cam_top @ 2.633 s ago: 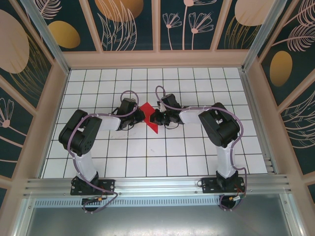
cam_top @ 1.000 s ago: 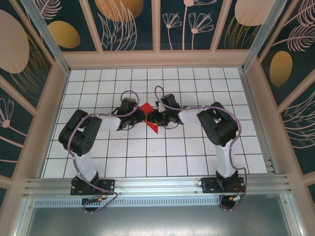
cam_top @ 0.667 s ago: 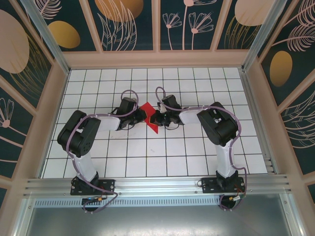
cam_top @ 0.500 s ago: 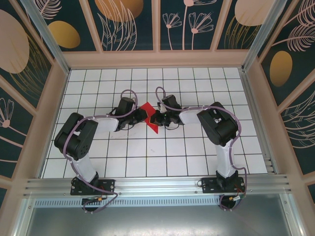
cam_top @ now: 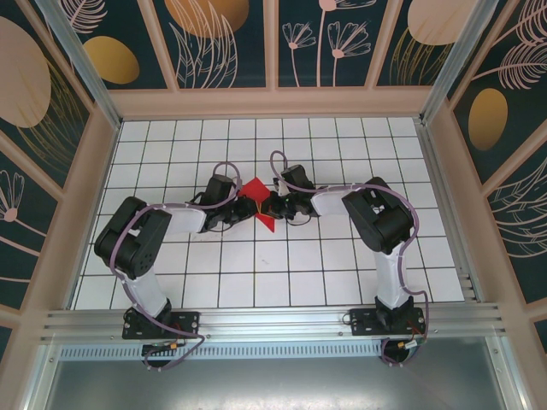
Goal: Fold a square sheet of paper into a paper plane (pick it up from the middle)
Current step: Third fold the triangle at the center of the table.
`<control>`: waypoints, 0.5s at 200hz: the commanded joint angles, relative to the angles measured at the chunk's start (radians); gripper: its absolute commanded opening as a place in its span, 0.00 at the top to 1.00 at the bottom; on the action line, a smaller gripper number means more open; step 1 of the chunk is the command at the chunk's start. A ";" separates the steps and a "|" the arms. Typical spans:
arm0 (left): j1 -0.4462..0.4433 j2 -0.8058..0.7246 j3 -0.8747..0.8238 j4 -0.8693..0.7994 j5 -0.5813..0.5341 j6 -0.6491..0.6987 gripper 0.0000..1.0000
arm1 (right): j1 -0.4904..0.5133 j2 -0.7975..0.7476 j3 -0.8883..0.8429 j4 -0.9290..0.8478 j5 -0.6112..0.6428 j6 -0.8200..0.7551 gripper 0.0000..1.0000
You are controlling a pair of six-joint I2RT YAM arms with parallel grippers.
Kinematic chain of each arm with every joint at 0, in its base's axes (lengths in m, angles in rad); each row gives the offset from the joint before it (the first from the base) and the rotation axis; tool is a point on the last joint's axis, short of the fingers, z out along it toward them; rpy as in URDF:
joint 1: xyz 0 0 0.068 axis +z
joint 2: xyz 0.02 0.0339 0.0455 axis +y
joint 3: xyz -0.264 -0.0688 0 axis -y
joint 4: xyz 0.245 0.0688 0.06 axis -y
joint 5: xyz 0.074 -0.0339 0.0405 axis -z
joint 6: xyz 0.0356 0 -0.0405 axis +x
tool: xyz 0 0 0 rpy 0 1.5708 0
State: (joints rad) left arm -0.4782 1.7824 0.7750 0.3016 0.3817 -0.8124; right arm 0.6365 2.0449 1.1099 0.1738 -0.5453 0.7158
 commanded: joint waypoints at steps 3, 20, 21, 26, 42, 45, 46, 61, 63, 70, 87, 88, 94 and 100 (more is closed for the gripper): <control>-0.007 0.026 0.020 -0.017 0.002 0.021 0.83 | -0.006 0.014 -0.015 -0.048 0.031 -0.010 0.99; -0.007 0.032 0.021 -0.022 -0.001 0.025 0.84 | -0.007 0.016 -0.015 -0.046 0.031 -0.009 0.99; -0.007 0.033 0.021 -0.022 -0.001 0.025 0.84 | -0.007 0.015 -0.015 -0.046 0.031 -0.009 0.99; -0.008 0.035 0.021 -0.025 -0.002 0.025 0.84 | -0.006 0.016 -0.014 -0.046 0.030 -0.010 0.99; -0.008 0.038 0.024 -0.035 -0.007 0.031 0.84 | -0.006 0.016 -0.014 -0.046 0.030 -0.008 0.99; -0.008 0.039 0.024 -0.036 -0.009 0.030 0.84 | -0.006 0.015 -0.014 -0.047 0.030 -0.007 0.99; -0.008 0.040 0.025 -0.036 -0.010 0.030 0.84 | -0.006 0.015 -0.015 -0.047 0.030 -0.007 0.99; -0.009 0.044 0.029 -0.046 -0.015 0.036 0.84 | -0.006 0.015 -0.014 -0.046 0.030 -0.008 0.99; -0.010 0.044 0.029 -0.046 -0.016 0.036 0.85 | -0.006 0.016 -0.015 -0.046 0.030 -0.008 0.99; -0.011 0.046 0.032 -0.050 -0.018 0.037 0.85 | -0.006 0.016 -0.015 -0.045 0.029 -0.006 0.99; -0.013 0.050 0.040 -0.070 -0.038 0.044 0.87 | -0.006 0.014 -0.015 -0.043 0.027 -0.005 0.99; -0.013 0.050 0.040 -0.072 -0.040 0.045 0.87 | -0.006 0.014 -0.014 -0.043 0.027 -0.004 0.99; -0.014 0.050 0.043 -0.082 -0.048 0.049 0.87 | -0.007 0.015 -0.014 -0.045 0.026 -0.004 0.99; -0.014 0.047 0.047 -0.091 -0.055 0.053 0.87 | -0.006 0.014 -0.015 -0.044 0.027 -0.003 1.00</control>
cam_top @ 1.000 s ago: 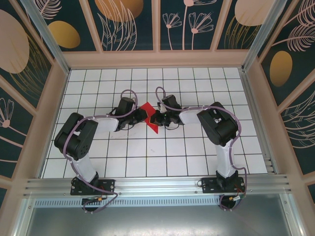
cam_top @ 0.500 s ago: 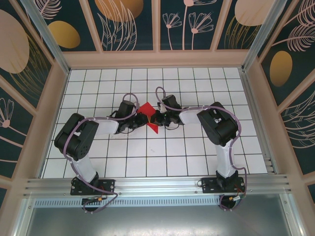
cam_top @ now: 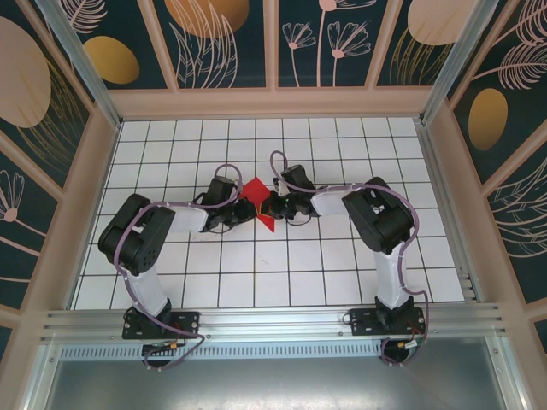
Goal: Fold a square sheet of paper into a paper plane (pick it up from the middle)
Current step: Third fold the triangle at the center of the table.
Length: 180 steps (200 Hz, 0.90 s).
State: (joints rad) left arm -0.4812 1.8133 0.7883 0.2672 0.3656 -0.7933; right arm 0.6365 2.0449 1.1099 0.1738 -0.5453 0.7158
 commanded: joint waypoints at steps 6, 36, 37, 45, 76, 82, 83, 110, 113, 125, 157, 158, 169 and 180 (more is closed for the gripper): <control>-0.010 0.010 0.034 -0.061 -0.044 0.034 0.87 | -0.007 0.015 -0.015 -0.045 0.027 -0.003 1.00; -0.011 -0.053 0.026 -0.044 -0.060 0.027 0.87 | -0.007 0.015 -0.016 -0.048 0.031 -0.004 1.00; -0.011 -0.055 0.026 -0.043 -0.060 0.025 0.87 | -0.006 0.015 -0.016 -0.048 0.031 -0.003 1.00; -0.011 -0.070 0.021 -0.032 -0.058 0.020 0.87 | -0.006 0.016 -0.016 -0.048 0.031 -0.002 1.00; -0.011 -0.087 0.009 0.005 -0.031 -0.002 0.88 | -0.006 0.018 -0.018 -0.046 0.033 0.000 1.00; -0.011 -0.085 0.006 0.009 -0.027 -0.005 0.89 | -0.006 0.017 -0.017 -0.046 0.033 0.000 1.00; -0.011 -0.085 0.006 0.010 -0.026 -0.006 0.89 | -0.006 0.018 -0.017 -0.046 0.033 -0.001 1.00; -0.013 -0.058 0.005 0.019 -0.004 -0.014 0.94 | -0.007 0.017 -0.019 -0.046 0.033 0.003 1.00; -0.013 -0.054 0.005 0.021 -0.002 -0.014 0.95 | -0.007 0.017 -0.019 -0.046 0.033 0.003 1.00; -0.015 -0.041 0.007 0.025 0.007 -0.015 0.96 | -0.007 0.017 -0.021 -0.046 0.033 0.004 1.00; -0.020 -0.013 0.014 0.013 0.009 -0.019 1.00 | -0.008 0.019 -0.021 -0.044 0.033 0.011 1.00; -0.020 -0.012 0.014 0.012 0.007 -0.019 1.00 | -0.008 0.019 -0.021 -0.044 0.033 0.011 1.00; -0.020 -0.006 0.015 0.006 -0.002 -0.020 1.00 | -0.009 0.019 -0.020 -0.043 0.033 0.013 1.00; -0.020 -0.001 0.016 0.004 -0.004 -0.021 1.00 | -0.009 0.018 -0.021 -0.043 0.035 0.013 1.00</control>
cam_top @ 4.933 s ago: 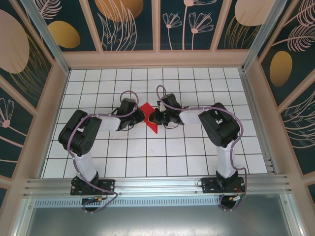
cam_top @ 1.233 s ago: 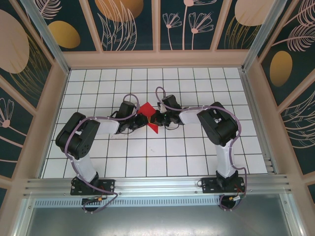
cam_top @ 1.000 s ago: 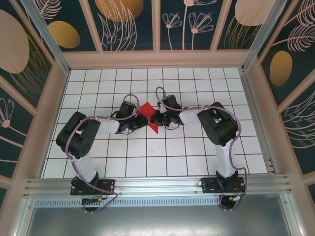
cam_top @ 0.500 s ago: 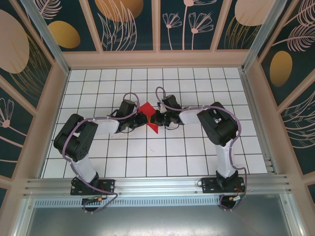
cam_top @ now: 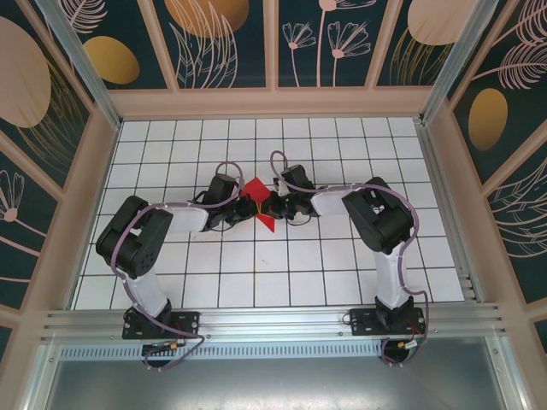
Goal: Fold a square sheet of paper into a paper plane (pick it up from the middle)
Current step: Third fold the triangle at the center of the table.
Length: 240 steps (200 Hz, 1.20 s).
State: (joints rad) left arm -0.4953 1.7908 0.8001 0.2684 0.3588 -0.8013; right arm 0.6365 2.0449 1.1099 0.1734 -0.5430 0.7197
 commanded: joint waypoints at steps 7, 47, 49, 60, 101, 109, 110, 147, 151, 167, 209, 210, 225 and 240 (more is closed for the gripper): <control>-0.006 0.024 0.005 -0.001 0.000 -0.012 1.00 | -0.009 0.020 -0.021 -0.043 0.031 0.012 1.00; -0.009 0.049 0.015 -0.028 -0.020 -0.010 1.00 | -0.009 0.019 -0.019 -0.042 0.030 0.013 1.00; -0.008 0.050 0.016 -0.030 -0.023 -0.009 1.00 | -0.009 0.019 -0.019 -0.042 0.029 0.013 1.00; -0.009 0.054 0.017 -0.039 -0.029 -0.007 1.00 | -0.009 0.019 -0.019 -0.043 0.029 0.014 1.00; -0.012 0.067 0.031 -0.092 -0.070 0.012 1.00 | -0.011 0.009 -0.013 -0.044 0.021 0.013 1.00; -0.014 0.073 0.038 -0.107 -0.082 0.018 1.00 | -0.012 -0.002 -0.012 -0.042 0.014 0.014 1.00; -0.015 0.073 0.039 -0.109 -0.084 0.018 1.00 | -0.012 -0.003 -0.012 -0.042 0.014 0.013 1.00; -0.020 0.087 0.043 -0.152 -0.127 0.034 1.00 | -0.020 -0.090 -0.036 -0.035 -0.020 0.003 1.00; -0.020 0.088 0.043 -0.153 -0.130 0.034 1.00 | -0.018 -0.099 -0.042 -0.038 -0.025 0.000 1.00; -0.022 0.091 0.042 -0.157 -0.136 0.034 1.00 | -0.018 -0.125 -0.064 -0.054 -0.047 -0.013 1.00; -0.026 0.091 0.041 -0.161 -0.150 0.033 1.00 | -0.015 -0.183 -0.150 -0.076 -0.076 -0.031 1.00; -0.026 0.092 0.041 -0.161 -0.150 0.033 1.00 | -0.016 -0.184 -0.150 -0.076 -0.077 -0.032 1.00; -0.026 0.093 0.043 -0.161 -0.153 0.031 1.00 | -0.015 -0.191 -0.163 -0.083 -0.081 -0.034 1.00; -0.028 0.094 0.044 -0.161 -0.156 0.031 1.00 | -0.015 -0.191 -0.173 -0.083 -0.089 -0.038 1.00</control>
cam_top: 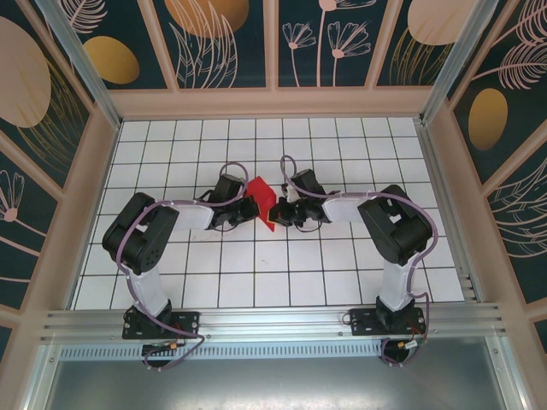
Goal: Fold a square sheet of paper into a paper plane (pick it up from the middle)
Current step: Third fold the triangle at the center of the table.
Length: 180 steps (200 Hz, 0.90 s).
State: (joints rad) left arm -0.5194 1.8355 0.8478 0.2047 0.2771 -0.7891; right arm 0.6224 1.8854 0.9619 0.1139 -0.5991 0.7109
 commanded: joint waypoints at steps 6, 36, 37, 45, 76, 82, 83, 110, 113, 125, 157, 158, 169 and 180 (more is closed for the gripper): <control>-0.003 0.048 -0.004 -0.099 -0.076 0.019 1.00 | 0.000 -0.030 -0.028 -0.025 -0.036 -0.032 1.00; -0.005 0.047 0.000 -0.104 -0.083 0.018 1.00 | 0.002 -0.016 -0.030 -0.035 -0.044 -0.048 1.00; -0.005 0.047 -0.001 -0.104 -0.084 0.017 1.00 | 0.002 -0.015 -0.029 -0.036 -0.044 -0.048 1.00; -0.005 0.047 -0.001 -0.103 -0.084 0.017 1.00 | 0.002 -0.011 -0.029 -0.040 -0.041 -0.053 1.00; -0.007 0.047 -0.003 -0.107 -0.093 0.015 1.00 | 0.003 0.003 -0.033 -0.048 -0.048 -0.065 1.00; -0.006 0.048 -0.003 -0.107 -0.094 0.015 1.00 | 0.003 0.005 -0.034 -0.051 -0.048 -0.068 1.00; -0.006 0.048 -0.004 -0.107 -0.094 0.014 1.00 | 0.003 0.005 -0.033 -0.052 -0.048 -0.068 1.00; -0.008 0.046 -0.006 -0.108 -0.102 0.011 1.00 | 0.005 0.017 -0.035 -0.053 -0.048 -0.075 1.00; -0.009 0.046 -0.006 -0.108 -0.102 0.011 1.00 | 0.004 0.017 -0.035 -0.053 -0.048 -0.076 1.00; -0.010 0.046 -0.005 -0.110 -0.104 0.011 1.00 | 0.004 0.024 -0.032 -0.054 -0.047 -0.077 1.00; -0.011 0.044 -0.004 -0.113 -0.108 0.010 1.00 | 0.007 0.038 -0.025 -0.053 -0.045 -0.080 1.00; -0.011 0.044 -0.004 -0.113 -0.108 0.010 1.00 | 0.008 0.038 -0.025 -0.053 -0.045 -0.080 1.00; -0.011 0.044 -0.004 -0.113 -0.110 0.012 1.00 | 0.009 0.039 -0.022 -0.053 -0.043 -0.082 1.00; -0.011 0.045 -0.003 -0.114 -0.110 0.011 1.00 | 0.007 0.031 -0.018 -0.054 -0.033 -0.083 1.00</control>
State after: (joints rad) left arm -0.5304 1.8355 0.8513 0.2005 0.2470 -0.7895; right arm 0.6239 1.9045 0.9398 0.0849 -0.6300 0.6529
